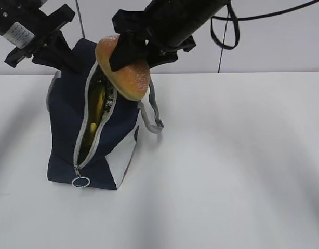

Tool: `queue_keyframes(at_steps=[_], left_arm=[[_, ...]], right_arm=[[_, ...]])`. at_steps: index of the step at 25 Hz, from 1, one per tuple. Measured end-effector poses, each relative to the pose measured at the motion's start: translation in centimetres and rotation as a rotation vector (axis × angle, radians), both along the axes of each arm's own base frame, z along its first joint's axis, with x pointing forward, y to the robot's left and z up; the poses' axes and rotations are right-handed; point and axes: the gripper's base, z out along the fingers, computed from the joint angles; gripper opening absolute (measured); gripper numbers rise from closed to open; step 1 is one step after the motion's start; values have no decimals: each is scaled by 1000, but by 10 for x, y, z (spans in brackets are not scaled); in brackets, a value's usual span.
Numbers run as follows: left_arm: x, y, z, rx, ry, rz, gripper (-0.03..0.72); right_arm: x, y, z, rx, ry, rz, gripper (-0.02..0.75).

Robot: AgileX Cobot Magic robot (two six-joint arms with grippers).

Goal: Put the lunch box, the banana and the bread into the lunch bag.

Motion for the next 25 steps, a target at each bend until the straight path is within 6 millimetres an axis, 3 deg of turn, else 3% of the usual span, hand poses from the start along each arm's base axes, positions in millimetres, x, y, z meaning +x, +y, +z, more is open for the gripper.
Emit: queue_keyframes(at_steps=[7,11,16,22,25], left_arm=[[0,0,0,0,0,0,-3],[0,0,0,0,-1,1,-3],[0,0,0,-1,-1,1,-3],[0,0,0,-6,0,1,-3],[0,0,0,-7,0,1,-3]], right_arm=[[27,20,-55,105,134,-82,363],[36,23,-74,112,171,-137,363],[44,25,-82,129,149,-205,368],[49,31,-86,145,105,-238,519],[51,33,-92,134,110,-222,544]])
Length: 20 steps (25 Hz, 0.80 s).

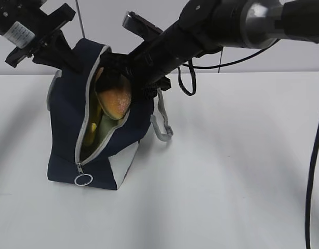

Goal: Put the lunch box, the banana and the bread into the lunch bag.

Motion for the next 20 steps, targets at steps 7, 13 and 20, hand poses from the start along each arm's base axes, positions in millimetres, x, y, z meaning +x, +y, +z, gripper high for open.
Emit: queue_keyframes(at_steps=[7,13,20], left_arm=[[0,0,0,-4,0,1,-3],[0,-1,1,-12,1,1,-3],[0,-1,1,-12,1,1,-3]], right_arm=[[2,4,9,4,-39,26,552],[7,12,-11,0,-26,53,571],[6,13,6,-27,-61,167,617]])
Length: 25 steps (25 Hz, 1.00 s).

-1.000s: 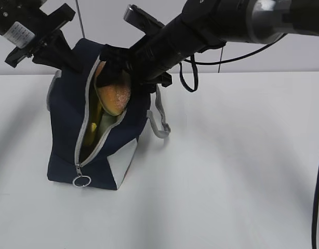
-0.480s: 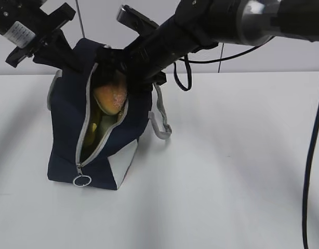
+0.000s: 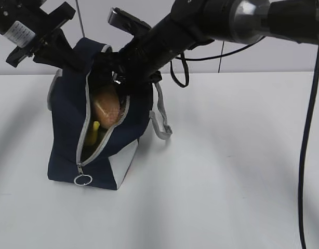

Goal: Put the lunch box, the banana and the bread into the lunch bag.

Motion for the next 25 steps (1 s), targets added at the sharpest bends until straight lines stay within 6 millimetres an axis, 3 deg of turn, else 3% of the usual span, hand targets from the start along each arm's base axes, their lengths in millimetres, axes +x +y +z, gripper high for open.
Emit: queue_keyframes(at_steps=[7,11,18,25], left_arm=[[0,0,0,0,1,0,-3],[0,0,0,0,1,0,-3],[0,0,0,-1,0,0,-3],[0,0,0,-1,0,0,-3]], right_arm=[[0,-17,46,-190,-71,159,610],[0,-26,69,-256,-84,128,551],[4,-38,71,-342,-61,20,414],[-5,-47,73,-384,-17,-39,394]])
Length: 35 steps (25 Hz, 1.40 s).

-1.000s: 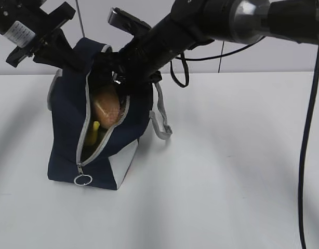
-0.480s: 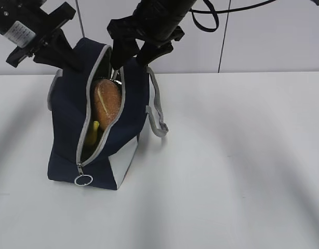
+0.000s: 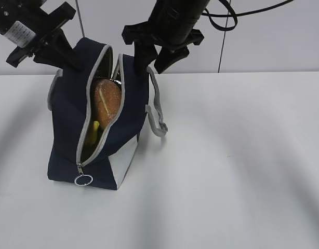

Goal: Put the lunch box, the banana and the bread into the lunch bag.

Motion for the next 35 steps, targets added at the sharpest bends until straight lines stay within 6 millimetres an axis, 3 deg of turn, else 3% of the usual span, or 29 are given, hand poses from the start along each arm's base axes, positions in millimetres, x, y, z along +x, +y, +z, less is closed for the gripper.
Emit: queue_keyframes(at_steps=[8,20,22,28,35], left_arm=[[0,0,0,0,0,0,-3],[0,0,0,0,0,0,-3],[0,0,0,0,0,0,-3],[0,0,0,0,0,0,-3],[0,-1,1,-18,-1,-1,-3]], right_arm=[[-19,-7,-19,-24,116,-2,393],[-14,4,-43,40,187,-10,383],[-12,5,-42,57,173,-17,328],[-10,6,-41,73,150,-22,32],[-8,5,-36,59,110,3,-4]])
